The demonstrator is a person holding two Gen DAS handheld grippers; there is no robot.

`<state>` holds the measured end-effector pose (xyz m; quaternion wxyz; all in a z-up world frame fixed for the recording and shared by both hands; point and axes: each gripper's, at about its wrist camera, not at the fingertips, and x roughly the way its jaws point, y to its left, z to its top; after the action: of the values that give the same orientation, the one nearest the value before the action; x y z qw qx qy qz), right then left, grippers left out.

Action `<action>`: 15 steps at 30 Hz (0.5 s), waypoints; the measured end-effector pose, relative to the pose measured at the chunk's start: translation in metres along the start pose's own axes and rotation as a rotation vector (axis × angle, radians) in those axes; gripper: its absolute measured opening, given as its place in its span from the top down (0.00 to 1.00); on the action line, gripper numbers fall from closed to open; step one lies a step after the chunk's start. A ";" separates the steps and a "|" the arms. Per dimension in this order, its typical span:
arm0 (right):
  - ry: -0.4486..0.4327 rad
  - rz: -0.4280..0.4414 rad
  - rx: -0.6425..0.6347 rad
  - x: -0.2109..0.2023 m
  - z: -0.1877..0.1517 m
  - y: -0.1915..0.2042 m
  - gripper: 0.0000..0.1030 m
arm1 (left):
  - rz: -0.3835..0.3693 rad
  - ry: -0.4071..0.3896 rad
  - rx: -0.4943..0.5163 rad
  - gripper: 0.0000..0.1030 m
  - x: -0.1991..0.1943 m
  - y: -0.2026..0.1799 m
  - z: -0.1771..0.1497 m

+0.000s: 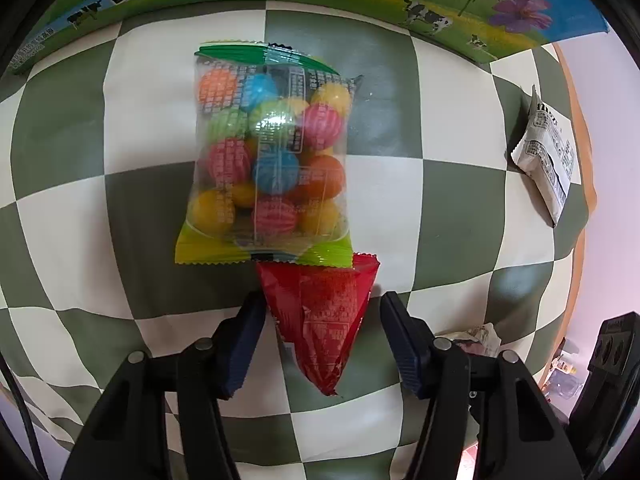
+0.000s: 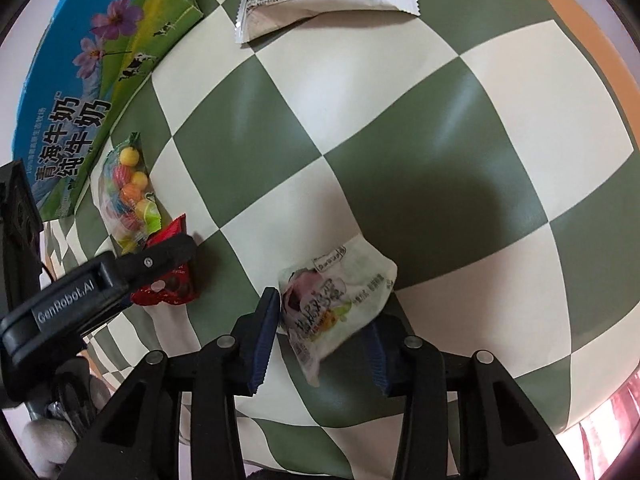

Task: Organize snacks
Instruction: 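Grasp the red pouch with left tool while right tool grasps white wrapped pack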

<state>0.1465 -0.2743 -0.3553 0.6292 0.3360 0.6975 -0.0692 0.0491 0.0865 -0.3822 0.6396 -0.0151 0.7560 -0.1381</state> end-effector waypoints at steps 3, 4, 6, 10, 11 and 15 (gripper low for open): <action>0.003 -0.002 0.006 0.001 0.002 0.001 0.53 | 0.010 0.010 0.016 0.44 0.002 -0.004 0.001; 0.003 -0.003 0.008 0.001 0.003 0.001 0.52 | 0.013 0.013 0.019 0.44 0.003 -0.001 0.000; 0.004 -0.003 0.019 0.005 0.005 0.003 0.51 | 0.019 0.015 0.023 0.44 0.007 -0.005 0.004; -0.013 0.017 0.063 0.007 0.008 -0.001 0.57 | 0.038 0.000 0.022 0.61 0.005 -0.004 0.002; -0.021 0.013 0.067 0.000 0.007 -0.011 0.60 | 0.034 -0.004 0.020 0.62 0.004 -0.003 0.001; -0.047 0.017 0.045 -0.010 0.005 -0.014 0.61 | 0.004 -0.010 0.015 0.64 -0.003 0.007 -0.006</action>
<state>0.1425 -0.2912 -0.3514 0.6381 0.3543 0.6780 -0.0875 0.0452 0.0951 -0.3800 0.6438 -0.0094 0.7518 -0.1424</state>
